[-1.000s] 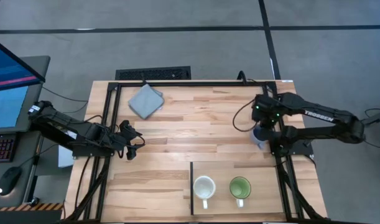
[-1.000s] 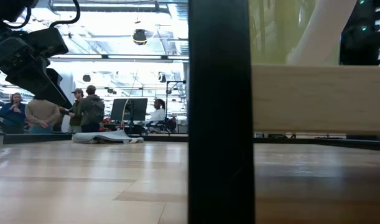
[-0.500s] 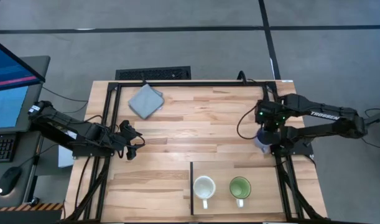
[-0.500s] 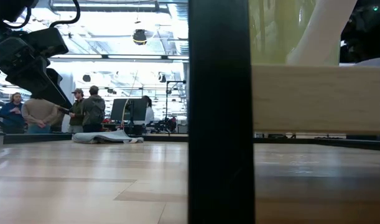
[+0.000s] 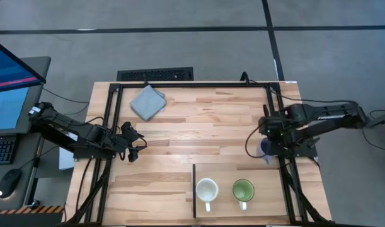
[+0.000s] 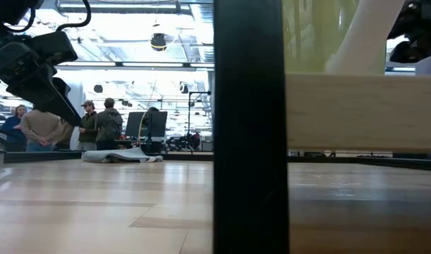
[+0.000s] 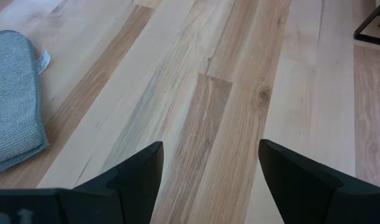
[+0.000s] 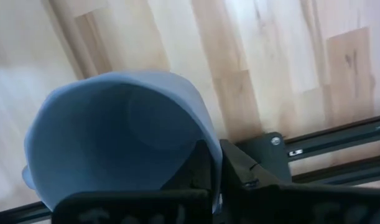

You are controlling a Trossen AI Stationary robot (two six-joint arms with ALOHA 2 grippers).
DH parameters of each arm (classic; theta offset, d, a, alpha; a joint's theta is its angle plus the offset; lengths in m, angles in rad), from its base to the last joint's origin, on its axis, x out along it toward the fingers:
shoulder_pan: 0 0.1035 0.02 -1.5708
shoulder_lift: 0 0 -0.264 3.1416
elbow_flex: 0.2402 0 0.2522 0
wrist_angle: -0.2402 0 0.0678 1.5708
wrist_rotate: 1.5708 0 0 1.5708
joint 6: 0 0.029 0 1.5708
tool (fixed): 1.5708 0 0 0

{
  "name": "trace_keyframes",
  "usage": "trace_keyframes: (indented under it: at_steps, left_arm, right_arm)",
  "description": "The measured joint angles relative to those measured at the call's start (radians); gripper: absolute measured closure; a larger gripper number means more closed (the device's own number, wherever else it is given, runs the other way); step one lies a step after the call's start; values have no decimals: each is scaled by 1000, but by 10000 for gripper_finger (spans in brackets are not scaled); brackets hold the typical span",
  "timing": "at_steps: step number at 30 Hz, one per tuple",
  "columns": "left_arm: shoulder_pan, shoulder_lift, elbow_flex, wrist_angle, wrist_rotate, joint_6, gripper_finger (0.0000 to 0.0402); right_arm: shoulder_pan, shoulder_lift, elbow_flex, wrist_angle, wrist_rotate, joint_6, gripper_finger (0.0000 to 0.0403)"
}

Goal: Stack small to large cups/mugs on shelf
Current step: Put the blue cup on the shelf

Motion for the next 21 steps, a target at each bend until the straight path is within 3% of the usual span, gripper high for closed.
trace_keyframes:
  at_steps: [21]
  left_arm:
    - [0,0,0,0,0,0,148]
  right_arm:
    - [525,67,0,100,-1,527,382]
